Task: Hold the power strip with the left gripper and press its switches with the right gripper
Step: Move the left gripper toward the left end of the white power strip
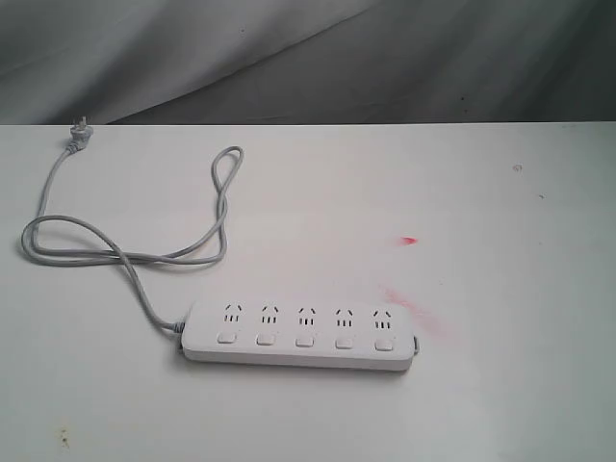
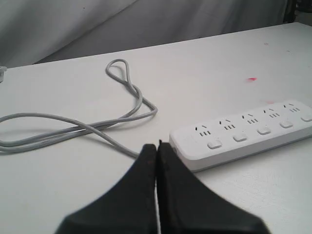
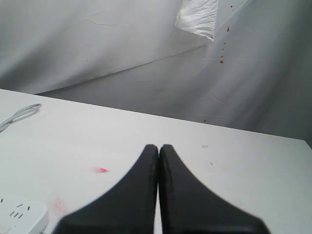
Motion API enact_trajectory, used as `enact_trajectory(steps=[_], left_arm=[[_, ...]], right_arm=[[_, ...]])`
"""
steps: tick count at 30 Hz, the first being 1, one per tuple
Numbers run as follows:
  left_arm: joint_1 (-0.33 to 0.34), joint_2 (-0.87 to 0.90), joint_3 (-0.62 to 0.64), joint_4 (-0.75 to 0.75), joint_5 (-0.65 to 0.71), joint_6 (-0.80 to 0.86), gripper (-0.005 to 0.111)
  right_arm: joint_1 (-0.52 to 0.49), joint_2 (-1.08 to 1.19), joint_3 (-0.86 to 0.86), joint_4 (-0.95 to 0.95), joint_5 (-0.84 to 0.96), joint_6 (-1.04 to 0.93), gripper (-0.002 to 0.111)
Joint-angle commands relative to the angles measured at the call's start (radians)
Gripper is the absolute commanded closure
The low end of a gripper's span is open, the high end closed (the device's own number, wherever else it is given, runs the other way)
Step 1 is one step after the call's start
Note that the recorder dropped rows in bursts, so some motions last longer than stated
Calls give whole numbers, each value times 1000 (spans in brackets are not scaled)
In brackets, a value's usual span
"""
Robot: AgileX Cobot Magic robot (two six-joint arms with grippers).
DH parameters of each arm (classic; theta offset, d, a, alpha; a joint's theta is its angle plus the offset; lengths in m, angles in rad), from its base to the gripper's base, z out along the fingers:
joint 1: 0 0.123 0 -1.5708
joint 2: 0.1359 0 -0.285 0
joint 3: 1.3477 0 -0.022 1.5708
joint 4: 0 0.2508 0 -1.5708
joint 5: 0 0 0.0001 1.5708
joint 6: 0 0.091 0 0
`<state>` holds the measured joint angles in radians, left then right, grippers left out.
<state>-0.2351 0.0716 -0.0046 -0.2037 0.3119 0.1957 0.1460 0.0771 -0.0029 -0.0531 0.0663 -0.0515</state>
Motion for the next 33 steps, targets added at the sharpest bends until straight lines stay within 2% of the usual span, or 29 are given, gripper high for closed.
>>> enact_trajectory(steps=[1,14,20,29,33], left_arm=[[-9,46,-35,0,3,-2,107],[-9,590,-393,0,-34,-5,107],[-9,716,-411,0,-215,-2,107],[-9,744,-409,0,-244,-5,107],[-9,744,-409,-5,-345,-13,107]], right_arm=[[-7,0,3,4,-1,4,108],[-7,0,3,4,-1,4,108],[-7,0,3,4,-1,4,108],[-7,0,3,4,-1,4,108],[-7,0,3,4,-1,4,108]])
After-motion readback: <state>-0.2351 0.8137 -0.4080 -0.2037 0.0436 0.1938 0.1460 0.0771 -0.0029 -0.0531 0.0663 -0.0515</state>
